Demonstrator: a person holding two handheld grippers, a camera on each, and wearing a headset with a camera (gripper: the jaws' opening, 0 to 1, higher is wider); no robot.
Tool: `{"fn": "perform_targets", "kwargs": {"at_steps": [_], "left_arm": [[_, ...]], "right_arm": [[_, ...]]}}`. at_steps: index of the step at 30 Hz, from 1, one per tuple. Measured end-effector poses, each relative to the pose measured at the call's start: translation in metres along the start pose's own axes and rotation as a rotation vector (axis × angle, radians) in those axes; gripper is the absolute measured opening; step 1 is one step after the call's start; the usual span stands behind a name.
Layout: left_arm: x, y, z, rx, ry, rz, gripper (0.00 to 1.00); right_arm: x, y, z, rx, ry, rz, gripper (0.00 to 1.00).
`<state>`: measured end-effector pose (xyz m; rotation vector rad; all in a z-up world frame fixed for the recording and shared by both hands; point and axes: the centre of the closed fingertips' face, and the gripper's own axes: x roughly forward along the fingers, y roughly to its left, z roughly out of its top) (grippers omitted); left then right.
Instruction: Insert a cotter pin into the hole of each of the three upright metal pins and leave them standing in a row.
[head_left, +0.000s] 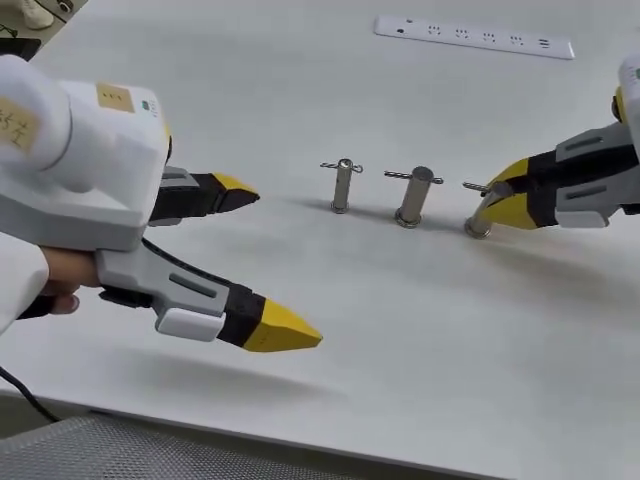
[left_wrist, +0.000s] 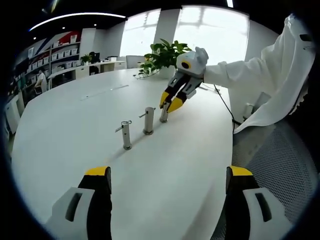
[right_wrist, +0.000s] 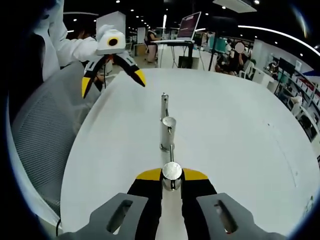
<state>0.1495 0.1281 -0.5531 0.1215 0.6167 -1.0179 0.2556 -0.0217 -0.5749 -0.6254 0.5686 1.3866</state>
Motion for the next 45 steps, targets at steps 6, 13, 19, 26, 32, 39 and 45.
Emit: {"fn": "perform_targets", "kwargs": {"at_steps": [6,13,19,26,32,39,45], "left_arm": [[0.000,-0.001,-0.003,-0.014,0.011,-0.005,0.94],[0.004,-0.009,-0.003,-0.003,0.022,-0.014,0.94],[0.005,-0.012,-0.002,-0.002,0.023,-0.016,0.95],[0.003,-0.013,0.002,-0.003,0.009,-0.008,0.95],[0.000,-0.008,0.006,-0.005,-0.008,0.017,0.95],[-0.007,-0.002,0.013,-0.021,-0.048,0.035,0.95],[-0.012,0.000,0.019,-0.036,-0.081,0.051,0.96]], "right_arm": [[0.000,0.000,-0.001,0.024,-0.012,0.018,0.08],[0.000,0.002,0.000,-0.003,-0.027,0.012,0.09],[0.000,0.001,0.000,0.008,-0.024,0.009,0.09],[-0.006,0.000,0.005,0.059,-0.057,-0.024,0.23],[-0.017,0.009,0.015,0.083,-0.084,-0.048,0.31],[-0.030,0.023,0.030,0.130,-0.134,-0.110,0.44],[-0.038,0.030,0.032,0.167,-0.157,-0.144,0.54]]}}
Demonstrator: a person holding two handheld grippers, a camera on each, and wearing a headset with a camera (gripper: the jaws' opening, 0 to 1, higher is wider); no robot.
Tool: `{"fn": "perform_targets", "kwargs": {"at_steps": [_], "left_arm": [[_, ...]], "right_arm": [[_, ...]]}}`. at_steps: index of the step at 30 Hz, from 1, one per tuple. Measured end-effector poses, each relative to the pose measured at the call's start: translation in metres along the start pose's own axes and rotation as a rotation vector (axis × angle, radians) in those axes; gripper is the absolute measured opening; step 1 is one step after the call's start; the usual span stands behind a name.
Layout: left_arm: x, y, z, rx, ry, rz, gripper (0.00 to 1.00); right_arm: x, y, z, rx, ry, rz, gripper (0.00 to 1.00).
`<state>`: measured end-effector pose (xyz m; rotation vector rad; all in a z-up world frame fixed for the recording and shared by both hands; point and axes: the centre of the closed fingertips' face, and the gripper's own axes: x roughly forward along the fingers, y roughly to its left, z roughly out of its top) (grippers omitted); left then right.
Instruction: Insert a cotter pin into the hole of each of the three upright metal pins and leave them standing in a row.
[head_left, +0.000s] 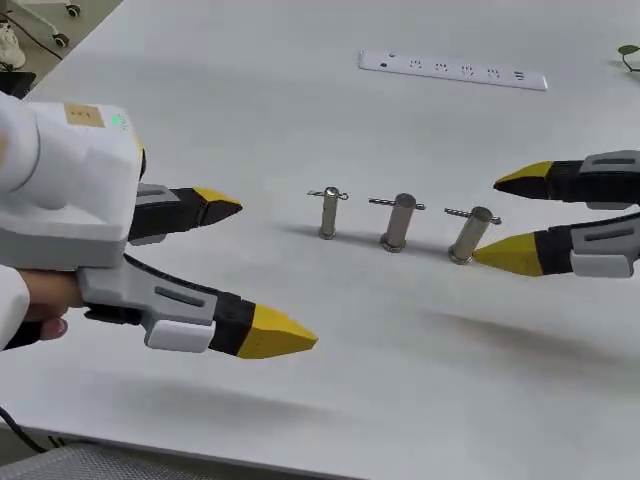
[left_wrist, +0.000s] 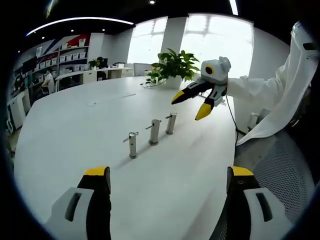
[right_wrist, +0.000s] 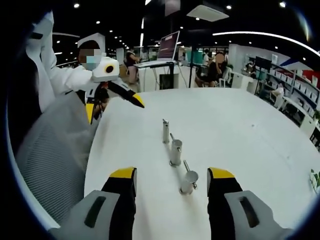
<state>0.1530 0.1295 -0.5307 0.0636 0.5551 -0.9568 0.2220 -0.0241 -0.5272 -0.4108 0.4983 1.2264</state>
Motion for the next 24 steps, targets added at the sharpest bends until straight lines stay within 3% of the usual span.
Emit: {"fn": "perform_targets", "kwargs": {"at_steps": [11,24], "left_arm": [[-0.008,0.000,0.006,-0.029,-0.041,0.015,0.97],[-0.017,0.001,0.005,-0.043,-0.057,0.034,0.98]], "right_arm": [[-0.012,0.006,-0.002,0.096,-0.045,-0.080,0.69],[-0.030,0.016,-0.008,0.167,-0.063,-0.163,0.78]]}}
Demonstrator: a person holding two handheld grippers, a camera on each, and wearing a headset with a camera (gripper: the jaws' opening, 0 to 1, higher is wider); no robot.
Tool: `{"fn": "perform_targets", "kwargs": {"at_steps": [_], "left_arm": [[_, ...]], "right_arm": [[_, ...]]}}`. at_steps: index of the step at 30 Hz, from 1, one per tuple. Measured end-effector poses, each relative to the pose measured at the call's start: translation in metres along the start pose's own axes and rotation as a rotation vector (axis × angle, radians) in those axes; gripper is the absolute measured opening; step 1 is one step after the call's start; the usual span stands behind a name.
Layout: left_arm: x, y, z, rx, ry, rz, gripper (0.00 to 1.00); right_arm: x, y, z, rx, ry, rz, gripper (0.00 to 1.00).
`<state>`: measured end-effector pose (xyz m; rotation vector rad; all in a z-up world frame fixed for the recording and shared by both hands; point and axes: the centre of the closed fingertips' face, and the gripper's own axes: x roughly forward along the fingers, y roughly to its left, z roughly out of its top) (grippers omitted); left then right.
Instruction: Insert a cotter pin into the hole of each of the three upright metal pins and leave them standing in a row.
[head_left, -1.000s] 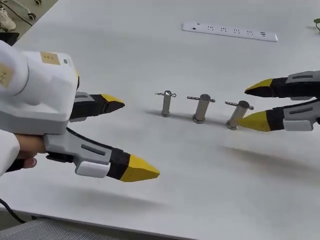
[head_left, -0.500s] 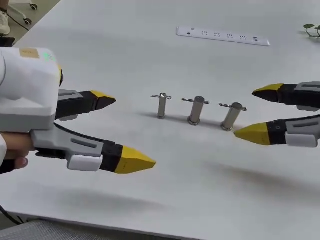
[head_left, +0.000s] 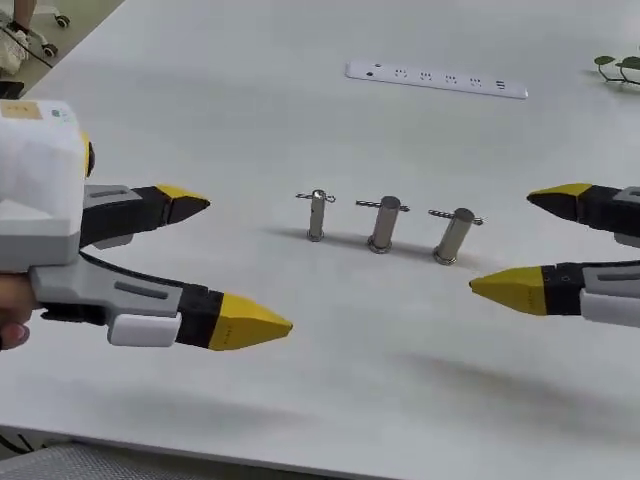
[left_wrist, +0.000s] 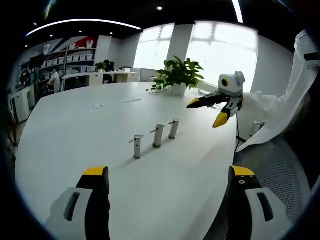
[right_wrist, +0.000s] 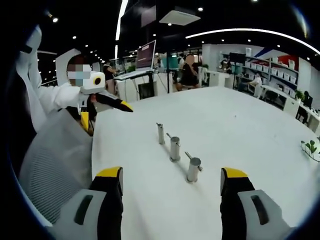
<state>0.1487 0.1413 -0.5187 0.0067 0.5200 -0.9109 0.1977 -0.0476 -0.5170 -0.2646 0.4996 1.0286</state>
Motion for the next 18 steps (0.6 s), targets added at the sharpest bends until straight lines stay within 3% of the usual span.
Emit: {"fn": "perform_targets", "kwargs": {"at_steps": [11,18], "left_arm": [[-0.008,-0.001,-0.001,-0.022,-0.006,0.018,0.99],[-0.012,0.001,0.001,-0.050,-0.040,0.028,0.99]], "right_arm": [[-0.013,0.007,-0.014,0.077,0.019,-0.031,0.90],[-0.014,0.007,-0.024,0.114,0.063,-0.087,0.96]]}}
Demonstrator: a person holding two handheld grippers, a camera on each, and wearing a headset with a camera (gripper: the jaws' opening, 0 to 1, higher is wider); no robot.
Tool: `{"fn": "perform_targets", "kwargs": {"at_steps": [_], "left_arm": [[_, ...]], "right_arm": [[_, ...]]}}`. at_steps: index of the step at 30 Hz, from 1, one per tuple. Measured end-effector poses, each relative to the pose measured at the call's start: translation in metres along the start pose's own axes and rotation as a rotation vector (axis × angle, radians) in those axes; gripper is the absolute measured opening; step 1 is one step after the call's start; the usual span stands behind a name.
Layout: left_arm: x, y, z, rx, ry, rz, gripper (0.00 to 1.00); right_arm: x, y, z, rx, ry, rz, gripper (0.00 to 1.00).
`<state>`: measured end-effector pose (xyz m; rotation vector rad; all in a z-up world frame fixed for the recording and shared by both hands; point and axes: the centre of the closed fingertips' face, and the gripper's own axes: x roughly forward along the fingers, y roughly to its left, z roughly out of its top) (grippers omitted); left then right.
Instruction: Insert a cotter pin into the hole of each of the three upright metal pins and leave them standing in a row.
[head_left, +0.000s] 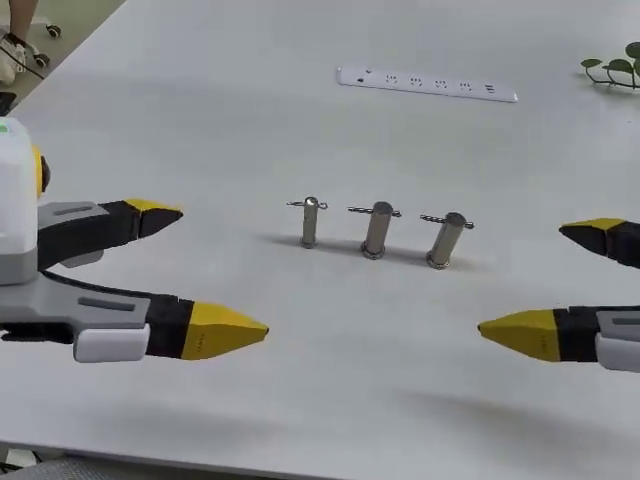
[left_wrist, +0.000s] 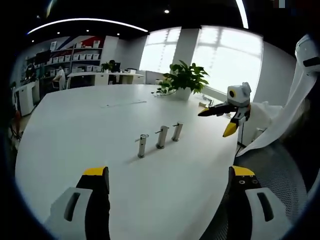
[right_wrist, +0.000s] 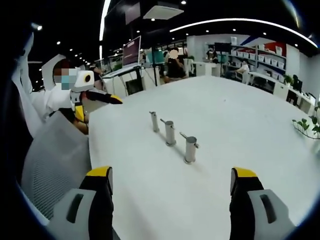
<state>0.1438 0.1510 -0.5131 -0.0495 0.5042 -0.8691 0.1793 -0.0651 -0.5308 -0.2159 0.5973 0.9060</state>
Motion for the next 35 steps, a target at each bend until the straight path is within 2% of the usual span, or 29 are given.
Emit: {"fn": "perform_targets", "kwargs": {"at_steps": [4,10,16,26,35], "left_arm": [[-0.002,0.003,-0.003,-0.010,-0.002,0.010,0.99],[-0.004,0.001,-0.006,-0.038,-0.011,0.013,0.99],[-0.005,0.004,-0.007,-0.062,-0.024,0.028,0.99],[-0.005,0.005,-0.012,-0.082,-0.018,0.040,0.99],[-0.004,0.006,-0.010,-0.090,-0.014,0.037,0.99]], "right_arm": [[-0.001,-0.002,-0.004,0.038,0.003,-0.020,0.98],[-0.002,0.004,-0.009,0.069,0.009,-0.019,0.98],[-0.002,0.007,-0.010,0.083,0.008,-0.017,0.98],[-0.004,0.007,-0.010,0.103,0.006,-0.029,0.98],[-0.004,0.006,-0.009,0.113,0.008,-0.043,0.98]]}}
